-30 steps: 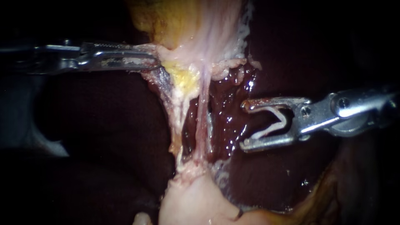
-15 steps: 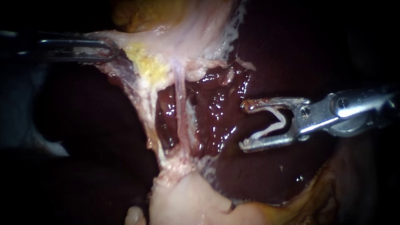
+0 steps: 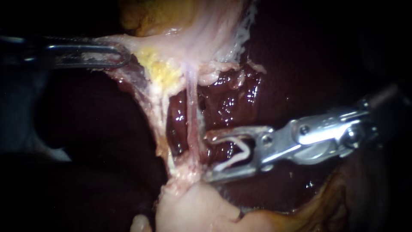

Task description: Clipping first clip left tube

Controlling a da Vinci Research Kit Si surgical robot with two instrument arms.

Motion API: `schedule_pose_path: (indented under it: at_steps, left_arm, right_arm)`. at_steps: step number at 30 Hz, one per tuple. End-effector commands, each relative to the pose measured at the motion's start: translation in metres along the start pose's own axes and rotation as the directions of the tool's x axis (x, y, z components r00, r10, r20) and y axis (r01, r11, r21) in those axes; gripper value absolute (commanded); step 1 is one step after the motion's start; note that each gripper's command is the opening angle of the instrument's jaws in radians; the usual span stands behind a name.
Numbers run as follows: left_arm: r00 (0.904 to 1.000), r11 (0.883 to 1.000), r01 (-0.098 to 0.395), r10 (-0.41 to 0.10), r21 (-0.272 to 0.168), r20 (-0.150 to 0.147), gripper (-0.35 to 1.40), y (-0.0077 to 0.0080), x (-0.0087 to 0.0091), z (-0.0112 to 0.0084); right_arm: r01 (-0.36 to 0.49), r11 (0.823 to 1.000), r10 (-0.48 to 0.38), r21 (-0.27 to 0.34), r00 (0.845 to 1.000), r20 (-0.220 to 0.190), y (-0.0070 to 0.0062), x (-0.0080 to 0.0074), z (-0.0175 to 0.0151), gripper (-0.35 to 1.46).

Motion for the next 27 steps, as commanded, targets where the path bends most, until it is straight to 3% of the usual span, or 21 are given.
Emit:
schedule_pose_path:
  at_steps: [1, 10, 20, 27]
  left_arm:
    - [1.0000, 1.000, 0.000, 0.000, 0.001, 0.001, -0.35, 0.0000, 0.0000, 0.0000]
    - [1.0000, 1.000, 0.000, 0.000, 0.002, 0.001, -0.35, 0.0000, 0.0000, 0.0001]
    - [1.0000, 1.000, 0.000, 0.000, 0.000, 0.001, -0.35, 0.0001, -0.0001, 0.0002]
    - [1.0000, 1.000, 0.000, 0.000, 0.001, 0.001, -0.35, 0.0002, -0.0001, 0.0003]
  right_arm:
    - [-0.008, 1.000, 0.008, 0.004, 1.000, -0.002, 0.0001, 0.0000, 0.0007, 0.48]
    - [-0.036, 0.999, 0.036, 0.012, 0.999, 0.005, 0.0010, -0.0014, 0.0047, 0.48]
    - [-0.043, 0.999, 0.043, 0.005, 0.999, 0.007, 0.0029, -0.0029, 0.0052, 0.48]
    - [-0.040, 0.999, 0.040, 0.003, 0.999, -0.006, 0.0034, -0.0033, 0.0065, 0.48]
